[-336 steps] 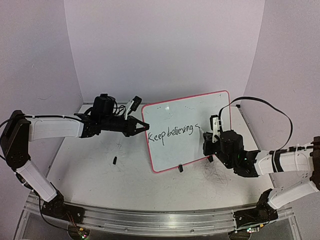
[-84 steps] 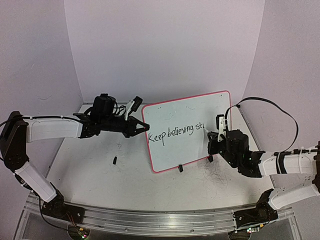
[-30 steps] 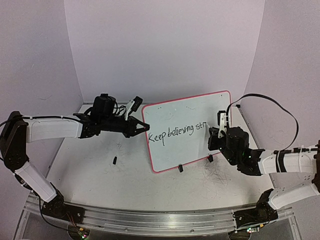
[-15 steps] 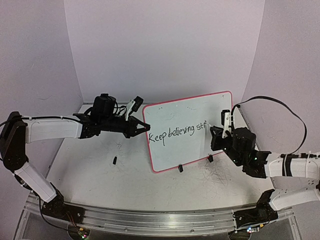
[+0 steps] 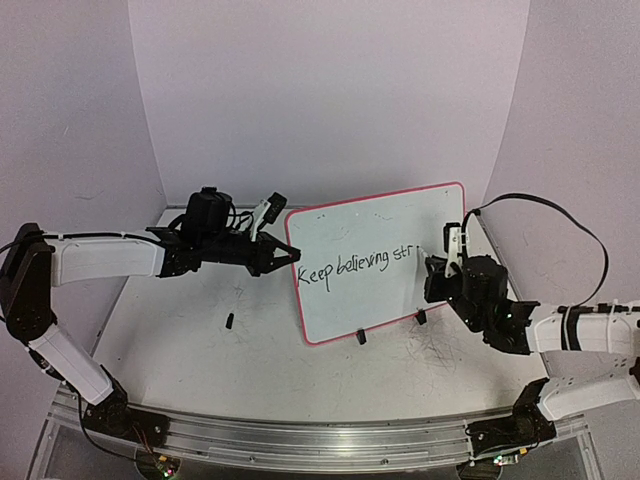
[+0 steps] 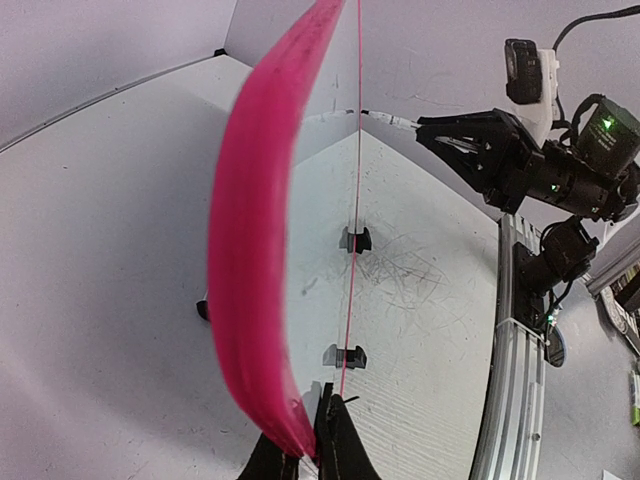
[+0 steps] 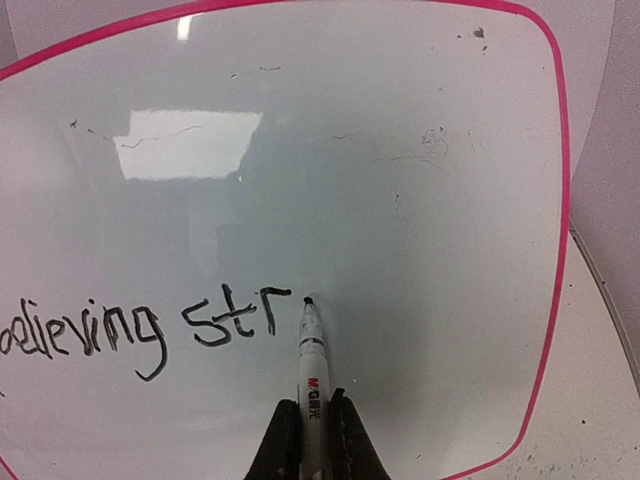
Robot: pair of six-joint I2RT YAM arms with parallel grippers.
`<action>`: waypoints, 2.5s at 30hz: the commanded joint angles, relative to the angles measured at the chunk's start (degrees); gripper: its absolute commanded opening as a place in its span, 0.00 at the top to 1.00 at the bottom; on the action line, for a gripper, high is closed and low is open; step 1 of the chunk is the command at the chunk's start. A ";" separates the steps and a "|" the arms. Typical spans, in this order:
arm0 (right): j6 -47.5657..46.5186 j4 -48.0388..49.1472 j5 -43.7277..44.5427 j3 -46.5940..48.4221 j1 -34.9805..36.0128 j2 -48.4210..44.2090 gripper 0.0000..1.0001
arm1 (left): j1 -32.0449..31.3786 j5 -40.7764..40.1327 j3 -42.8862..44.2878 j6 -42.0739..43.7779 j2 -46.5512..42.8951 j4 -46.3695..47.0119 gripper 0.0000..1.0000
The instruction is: Write a sentence on the whiteboard
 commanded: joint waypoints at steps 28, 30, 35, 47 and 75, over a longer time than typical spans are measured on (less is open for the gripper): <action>-0.40 3.30 -3.87 0.82 -1.85 2.19 1.00 | 0.09 -5.23 -0.31 5.65 -0.35 -3.58 1.00; 0.09 2.24 -3.85 0.70 -1.87 1.95 1.00 | 0.09 -5.33 -0.31 5.65 -0.45 -3.62 1.00; 1.16 0.58 -4.34 -0.04 -1.87 1.72 1.00 | 0.09 -5.27 -0.30 5.65 -0.36 -3.61 1.00; 1.47 0.16 -0.73 1.41 -1.94 2.73 1.00 | 0.09 -5.23 -0.41 5.65 -0.57 -3.59 1.00; -1.10 5.85 -4.37 2.07 -2.01 3.91 1.00 | -0.26 -5.34 -0.32 5.74 -0.47 -3.67 1.00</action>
